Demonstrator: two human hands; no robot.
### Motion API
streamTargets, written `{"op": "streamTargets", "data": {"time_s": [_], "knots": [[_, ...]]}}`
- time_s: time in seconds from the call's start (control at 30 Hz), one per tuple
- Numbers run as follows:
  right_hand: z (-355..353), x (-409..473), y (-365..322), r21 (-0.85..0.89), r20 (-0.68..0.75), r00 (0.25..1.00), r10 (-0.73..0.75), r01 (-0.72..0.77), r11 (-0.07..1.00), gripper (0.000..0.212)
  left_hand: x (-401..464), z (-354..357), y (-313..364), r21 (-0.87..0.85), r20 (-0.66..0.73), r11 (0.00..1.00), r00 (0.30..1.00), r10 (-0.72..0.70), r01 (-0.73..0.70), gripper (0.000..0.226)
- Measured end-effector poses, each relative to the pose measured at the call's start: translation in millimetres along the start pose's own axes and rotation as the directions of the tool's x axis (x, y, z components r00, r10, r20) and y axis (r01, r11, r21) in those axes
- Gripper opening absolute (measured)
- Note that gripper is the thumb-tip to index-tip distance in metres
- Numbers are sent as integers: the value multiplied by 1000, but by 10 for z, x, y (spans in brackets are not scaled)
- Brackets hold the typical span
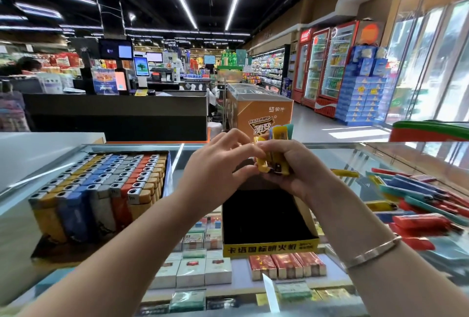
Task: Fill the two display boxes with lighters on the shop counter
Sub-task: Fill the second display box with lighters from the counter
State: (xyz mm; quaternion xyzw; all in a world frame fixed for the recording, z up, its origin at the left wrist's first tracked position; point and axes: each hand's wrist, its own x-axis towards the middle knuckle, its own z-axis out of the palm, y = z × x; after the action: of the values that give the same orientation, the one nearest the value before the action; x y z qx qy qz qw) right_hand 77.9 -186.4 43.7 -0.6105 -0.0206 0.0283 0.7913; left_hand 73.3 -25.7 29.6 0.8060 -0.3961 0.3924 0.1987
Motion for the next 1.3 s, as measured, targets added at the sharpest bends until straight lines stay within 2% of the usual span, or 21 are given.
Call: {"op": "streamTargets", "data": {"time_s": [0.1, 0.27, 0.37, 0.53, 0.67, 0.77, 0.87, 0.97, 1.13, 1.23, 1.3], "knots": [[4, 0, 1, -4, 30, 999, 41, -41, 999, 10, -40, 25, -58, -1, -13, 997, 997, 77, -77, 24], [38, -25, -4, -51, 131, 990, 52, -46, 998, 20, -94, 57, -53, -286, -124, 955, 986, -115, 75, 20], [28, -26, -27, -145, 82, 997, -11, 23, 989, 19, -105, 46, -26, -431, -136, 886, 958, -253, 173, 11], [-7, -38, -66, -211, -24, 991, -134, 126, 969, 10, -93, 38, -56, -642, -78, 672, 841, -536, 369, 18], [-114, 20, -83, -456, -196, 913, -359, 239, 857, 12, -105, 28, -60, -757, 74, 480, 788, -611, 444, 15], [-234, 69, -92, -587, -245, 897, -367, 164, 792, 15, -112, 61, -68, -789, 191, 377, 777, -599, 485, 21], [-276, 88, -91, -616, -249, 914, -320, 106, 781, 18, -130, 88, -91, -766, 207, 423, 808, -551, 485, 28], [-274, 95, -70, -682, -205, 909, -361, 132, 719, 13, -156, 103, -102, -655, 123, 595, 842, -525, 467, 33], [-212, 119, -12, -869, -121, 871, -475, 138, 475, 22, -186, 110, -134, -334, -31, 814, 858, -513, 475, 32], [-139, 110, 31, -940, -57, 862, -503, 123, 318, 24, -187, 123, -145, -172, -97, 870, 871, -481, 462, 31], [-120, 108, 50, -952, -33, 861, -507, 127, 278, 25, -181, 149, -151, -112, -75, 877, 876, -476, 467, 33]]}}
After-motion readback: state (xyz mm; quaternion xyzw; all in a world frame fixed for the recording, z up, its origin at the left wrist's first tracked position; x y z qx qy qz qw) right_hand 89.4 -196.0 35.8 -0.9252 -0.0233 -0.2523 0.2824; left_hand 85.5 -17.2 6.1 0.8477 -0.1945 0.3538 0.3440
